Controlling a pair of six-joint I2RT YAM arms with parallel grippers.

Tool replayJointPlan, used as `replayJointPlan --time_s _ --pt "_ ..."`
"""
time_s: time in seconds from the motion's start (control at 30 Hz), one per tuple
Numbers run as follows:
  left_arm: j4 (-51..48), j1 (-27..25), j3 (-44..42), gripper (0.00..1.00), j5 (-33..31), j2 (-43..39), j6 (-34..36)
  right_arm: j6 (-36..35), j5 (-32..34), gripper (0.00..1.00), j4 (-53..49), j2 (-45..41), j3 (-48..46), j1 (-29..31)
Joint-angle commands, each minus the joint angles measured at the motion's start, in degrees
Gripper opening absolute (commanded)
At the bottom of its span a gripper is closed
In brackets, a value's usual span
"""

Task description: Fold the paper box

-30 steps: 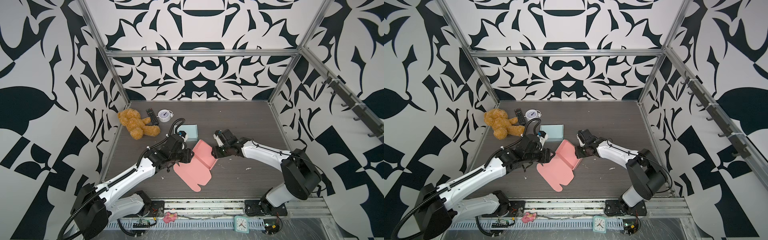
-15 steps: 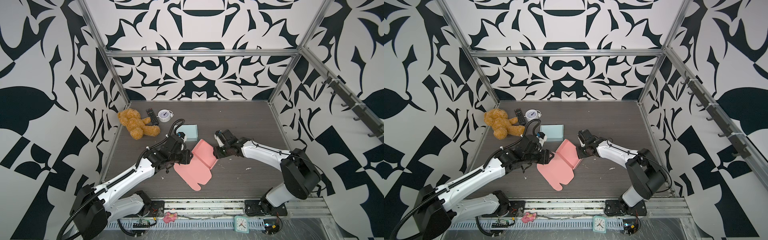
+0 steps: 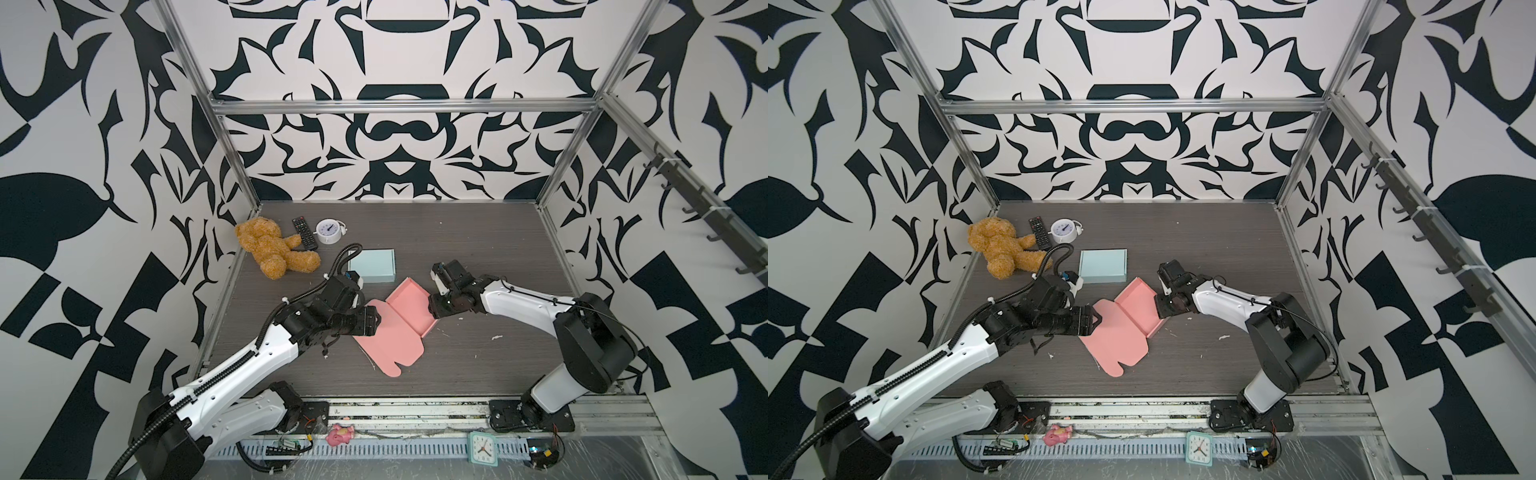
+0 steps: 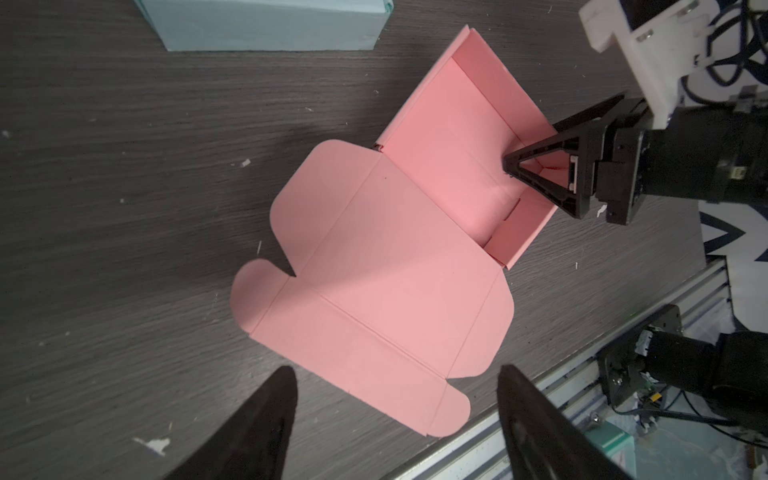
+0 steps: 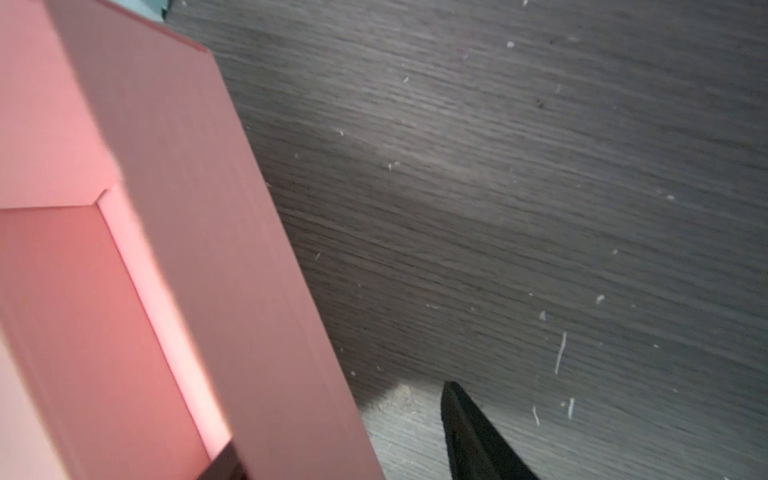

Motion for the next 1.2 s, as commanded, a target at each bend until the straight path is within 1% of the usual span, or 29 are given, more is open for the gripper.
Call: replayJointPlan --time_s 0.0,0.07,0.2,0.47,0.63,0.8,0.9,0.93,1.07,1.17 --pt "-5.1 0.37 -0.95 0.81 -1.51 -2.06 -4.57 -0.05 0.26 0.61 1.17 -0.05 -0.72 -0.32" --pt "-6.22 0.46 -1.92 0.82 -2.34 -3.26 -6.7 0.1 0.18 0.61 1.65 0.1 -1.0 -0.35" --pt "-4.26 0.46 -5.11 0.82 -1.04 -5.22 -9.51 0.09 -0.12 0.61 2.26 0.48 -1.42 -0.42" --pt "4.85 0.99 -11.27 0.82 2.39 -6.0 -15.77 0.24 -0.29 0.61 3.06 0.56 -2.64 -0.48" --pt "11.72 0.99 -14.6 0.81 4.06 -5.04 -19.56 0.91 -0.86 0.61 3.77 0.17 -3.55 -0.6" --pt "16.92 0.99 -15.4 0.81 6.35 -1.78 -20.46 1.15 -1.31 0.61 4.12 -0.08 -4.17 -0.53" --pt "19.71 0.99 -15.68 0.76 6.97 -0.01 -20.88 0.89 -1.67 0.61 3.46 -0.14 -4.22 -0.49" --pt "20.41 0.98 -15.66 0.73 7.13 0.44 -21.12 0.89 -1.68 0.61 3.26 -0.24 -4.29 -0.5" --pt "21.29 0.97 -15.36 0.54 6.95 2.03 -21.43 0.98 -1.93 0.61 3.44 -1.06 -4.79 -0.46" --pt "22.02 0.99 -15.4 0.44 6.79 2.52 -22.15 1.03 -2.19 0.61 3.51 -1.41 -4.89 -0.51"
